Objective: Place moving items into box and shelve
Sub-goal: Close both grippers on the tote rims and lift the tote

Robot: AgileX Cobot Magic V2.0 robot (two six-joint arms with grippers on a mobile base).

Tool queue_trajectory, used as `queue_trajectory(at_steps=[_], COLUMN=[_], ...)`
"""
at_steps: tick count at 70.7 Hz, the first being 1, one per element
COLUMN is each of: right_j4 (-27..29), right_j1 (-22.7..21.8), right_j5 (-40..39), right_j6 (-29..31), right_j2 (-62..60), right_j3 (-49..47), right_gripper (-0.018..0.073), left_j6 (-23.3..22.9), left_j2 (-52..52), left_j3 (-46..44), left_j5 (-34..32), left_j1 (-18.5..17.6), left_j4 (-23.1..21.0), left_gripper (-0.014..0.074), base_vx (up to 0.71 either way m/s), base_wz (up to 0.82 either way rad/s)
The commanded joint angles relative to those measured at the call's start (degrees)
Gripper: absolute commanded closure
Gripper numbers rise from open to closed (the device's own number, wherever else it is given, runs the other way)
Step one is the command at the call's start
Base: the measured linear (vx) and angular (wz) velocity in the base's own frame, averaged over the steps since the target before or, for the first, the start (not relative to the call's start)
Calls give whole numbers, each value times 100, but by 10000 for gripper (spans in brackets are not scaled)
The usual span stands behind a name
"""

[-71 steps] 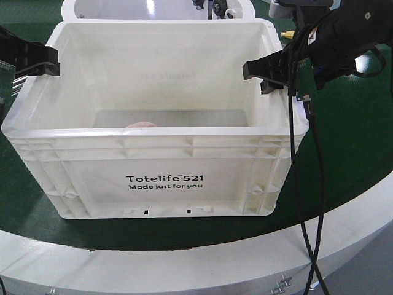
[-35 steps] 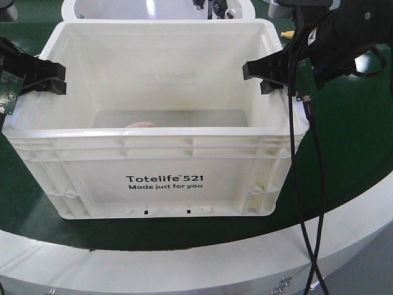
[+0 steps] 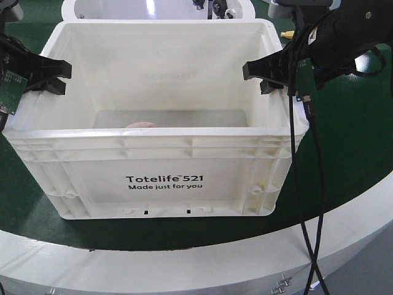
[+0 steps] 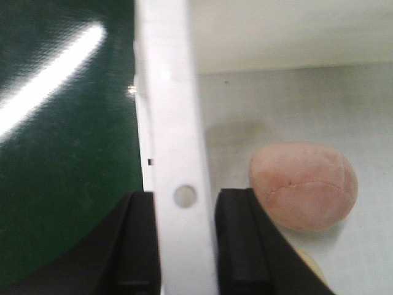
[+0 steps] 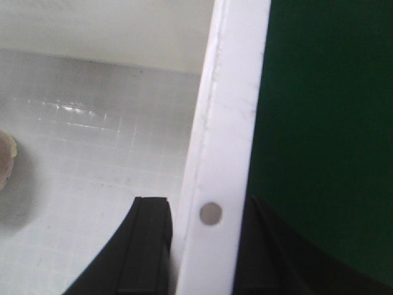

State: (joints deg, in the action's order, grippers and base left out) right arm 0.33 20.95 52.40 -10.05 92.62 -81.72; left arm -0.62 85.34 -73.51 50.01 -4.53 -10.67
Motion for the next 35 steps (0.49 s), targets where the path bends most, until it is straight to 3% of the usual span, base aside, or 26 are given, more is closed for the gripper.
queue_trajectory(at_steps=[1,35], right_j4=[103,213], right_j1=[-11,-11], right_j5=[-318,-360], right_j6=[87,275], right_j2=[-237,-380], right_j3=[-189,-189], right_gripper=[571,571], left_j6=[23,146], left_j2=[-130,-423], left_j3=[-131,-249], left_j5=[-70,-133], left_j1=[23,23], left_j4=[73,-210], left_gripper=[626,624], base_vx=[0,0], base_wz=[0,0])
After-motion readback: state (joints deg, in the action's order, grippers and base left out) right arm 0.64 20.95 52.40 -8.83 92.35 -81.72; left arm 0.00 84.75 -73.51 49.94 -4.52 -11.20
